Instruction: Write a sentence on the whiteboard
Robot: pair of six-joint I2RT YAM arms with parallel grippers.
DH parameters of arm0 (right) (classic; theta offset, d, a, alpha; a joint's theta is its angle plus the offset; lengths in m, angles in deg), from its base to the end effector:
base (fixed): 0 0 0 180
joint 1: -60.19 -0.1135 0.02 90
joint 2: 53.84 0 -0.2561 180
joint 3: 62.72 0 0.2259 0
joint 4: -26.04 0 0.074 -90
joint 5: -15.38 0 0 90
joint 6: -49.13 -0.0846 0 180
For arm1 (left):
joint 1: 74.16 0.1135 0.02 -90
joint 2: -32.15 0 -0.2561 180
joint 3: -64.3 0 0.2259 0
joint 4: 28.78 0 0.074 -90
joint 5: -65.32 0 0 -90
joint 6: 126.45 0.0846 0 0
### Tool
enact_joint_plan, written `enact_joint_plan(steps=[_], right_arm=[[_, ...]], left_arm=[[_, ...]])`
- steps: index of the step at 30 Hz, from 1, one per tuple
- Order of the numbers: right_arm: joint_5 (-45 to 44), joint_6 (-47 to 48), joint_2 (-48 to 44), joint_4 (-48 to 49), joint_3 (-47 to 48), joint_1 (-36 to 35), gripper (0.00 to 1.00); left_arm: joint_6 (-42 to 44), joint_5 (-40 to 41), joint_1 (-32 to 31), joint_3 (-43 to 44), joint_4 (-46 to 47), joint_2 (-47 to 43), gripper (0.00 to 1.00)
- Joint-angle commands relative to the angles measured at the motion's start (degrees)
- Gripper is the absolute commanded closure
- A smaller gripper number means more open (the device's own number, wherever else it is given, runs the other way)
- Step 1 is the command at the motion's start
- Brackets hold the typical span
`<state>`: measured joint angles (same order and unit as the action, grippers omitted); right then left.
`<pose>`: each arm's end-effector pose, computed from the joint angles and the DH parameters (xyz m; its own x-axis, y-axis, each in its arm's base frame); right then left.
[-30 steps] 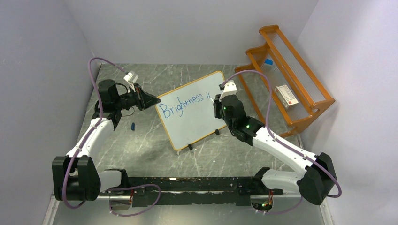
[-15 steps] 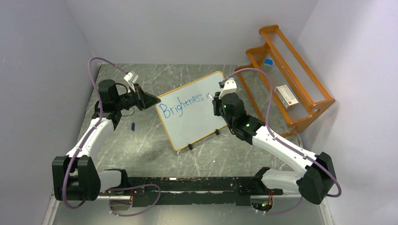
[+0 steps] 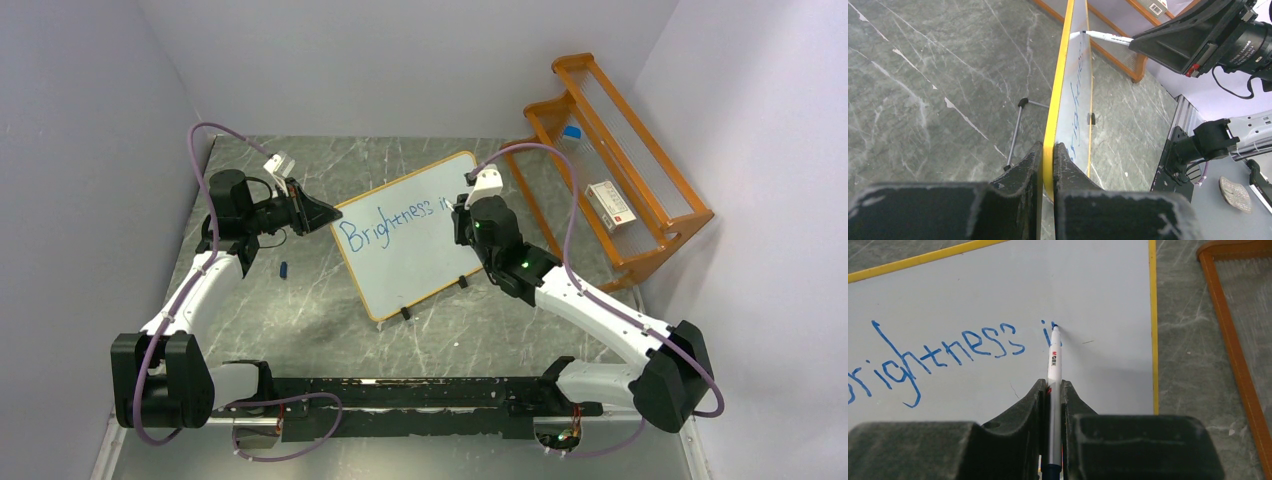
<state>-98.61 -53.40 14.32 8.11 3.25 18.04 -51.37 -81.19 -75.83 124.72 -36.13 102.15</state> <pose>0.2400 0.1708 0.2905 -0.3206 -0.0228 -0.9470 -0.2669 0.9614 0.0672 0.2684 -0.0784 0.2814 -0.4907 -0.1278 -0.8619 0.7112 0.5127 -0.4810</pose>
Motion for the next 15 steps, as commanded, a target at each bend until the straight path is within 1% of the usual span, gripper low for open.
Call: enact_joint_plan(steps=[1,15], right_arm=[[-1.4,0.7,0.9,2.3,1.6,0.9,1.0],[-2.2,-0.2,0.2,0.8,0.4,1.3,1.0]], left_arm=[[3.9,3.5,-1.3,-1.7,-7.2,2.4,0.95],[3.8,3.7,-1.2,-1.7,-7.1,2.4,0.95]])
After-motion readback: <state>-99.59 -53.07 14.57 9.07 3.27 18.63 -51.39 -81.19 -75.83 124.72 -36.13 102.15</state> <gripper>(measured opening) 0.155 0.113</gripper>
